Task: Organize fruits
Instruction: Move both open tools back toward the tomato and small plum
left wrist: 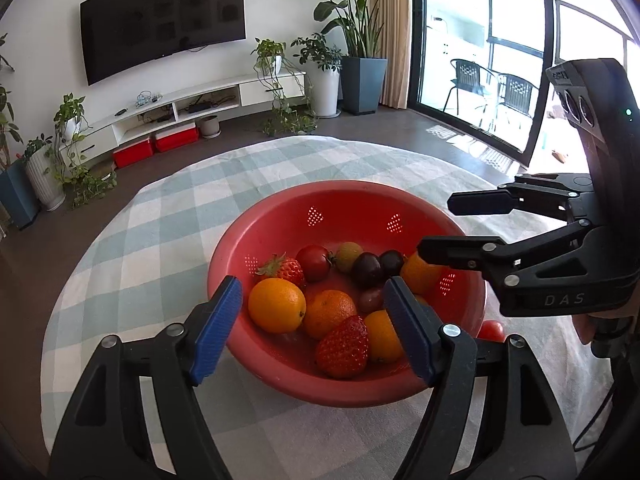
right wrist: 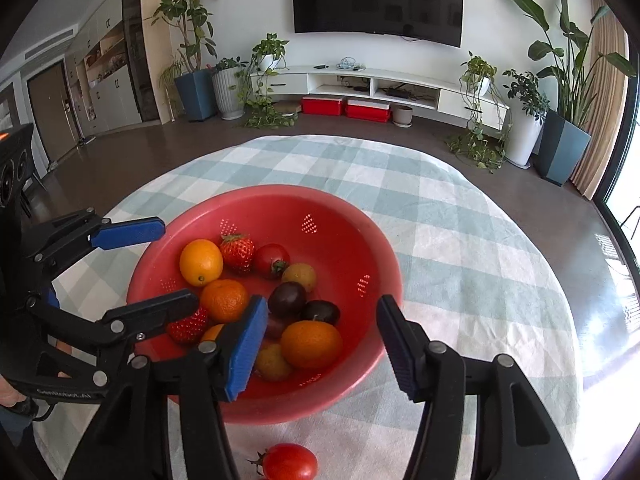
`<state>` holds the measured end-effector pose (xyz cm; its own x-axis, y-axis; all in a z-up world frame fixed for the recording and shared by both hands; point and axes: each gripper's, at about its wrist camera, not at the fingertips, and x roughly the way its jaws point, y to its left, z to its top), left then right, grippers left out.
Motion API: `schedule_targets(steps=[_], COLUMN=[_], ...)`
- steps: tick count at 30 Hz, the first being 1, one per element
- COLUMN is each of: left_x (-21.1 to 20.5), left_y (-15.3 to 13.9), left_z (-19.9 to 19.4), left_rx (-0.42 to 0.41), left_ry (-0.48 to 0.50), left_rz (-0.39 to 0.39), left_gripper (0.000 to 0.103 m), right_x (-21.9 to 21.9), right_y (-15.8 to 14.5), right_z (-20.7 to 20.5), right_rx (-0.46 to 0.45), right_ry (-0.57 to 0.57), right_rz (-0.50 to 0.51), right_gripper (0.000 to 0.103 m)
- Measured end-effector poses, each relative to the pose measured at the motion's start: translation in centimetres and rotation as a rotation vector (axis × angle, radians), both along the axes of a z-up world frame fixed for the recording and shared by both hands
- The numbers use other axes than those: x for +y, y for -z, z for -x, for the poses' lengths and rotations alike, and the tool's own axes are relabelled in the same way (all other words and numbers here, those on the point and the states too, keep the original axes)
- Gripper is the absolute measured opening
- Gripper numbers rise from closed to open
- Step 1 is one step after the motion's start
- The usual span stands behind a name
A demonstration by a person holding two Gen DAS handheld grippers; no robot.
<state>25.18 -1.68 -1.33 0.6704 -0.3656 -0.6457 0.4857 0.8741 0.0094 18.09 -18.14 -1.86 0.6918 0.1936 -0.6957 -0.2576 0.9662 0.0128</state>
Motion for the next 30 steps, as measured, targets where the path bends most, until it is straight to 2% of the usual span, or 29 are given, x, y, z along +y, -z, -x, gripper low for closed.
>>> schedule_targets(steps=[2, 7, 11, 14, 17, 22, 23, 27, 30], left_x=[0.0, -1.8, -5.1, -7.5, -9.4, -11.2, -11.4, -11.2, -11.1], left_y=[-0.7, -1.6, -0.7, 0.1, 1.3, 3.5, 4.0, 5.1, 5.6], left_z=[0.6, 3.1, 6.1, 8.2, 9.5, 10.7, 10.7, 9.8, 9.3], left_rx=[-0.013, -0.009, 0.019, 0.04, 0.074, 0.142, 0.156, 0.215, 0.229], left_ry=[0.009, 0.117, 0.225, 0.292, 0.321, 0.318, 0.305, 0.259, 0.23], left_rz=[0.005, -0.002, -0.089, -0.124, -0.139, -0.13, -0.13, -0.086, -0.088], left_gripper=[0.073, 0.087, 0.088, 0.088, 0.088, 0.088, 0.085, 0.056, 0.055], right_x=[-1.3, -5.2, -7.2, -7.4, -7.3, -7.9, -7.9, -8.3, -8.5], right_y=[-0.6, -1.8, -1.6, -0.5, -0.1, -0.5, -0.4, -0.5, -0.6], right_z=[0.8, 2.8, 4.9, 6.0, 5.9, 6.3, 6.3, 6.5, 6.6], right_rx=[-0.011, -0.029, -0.027, -0.002, 0.01, -0.017, -0.016, -0.015, -0.018], right_ry=[0.03, 0.141, 0.208, 0.221, 0.231, 0.239, 0.24, 0.242, 0.242], right_rz=[-0.025, -0.117, -0.198, -0.212, -0.203, -0.232, -0.232, -0.242, -0.252], right_gripper=[0.067, 0.072, 0.074, 0.075, 0.075, 0.075, 0.075, 0.075, 0.075])
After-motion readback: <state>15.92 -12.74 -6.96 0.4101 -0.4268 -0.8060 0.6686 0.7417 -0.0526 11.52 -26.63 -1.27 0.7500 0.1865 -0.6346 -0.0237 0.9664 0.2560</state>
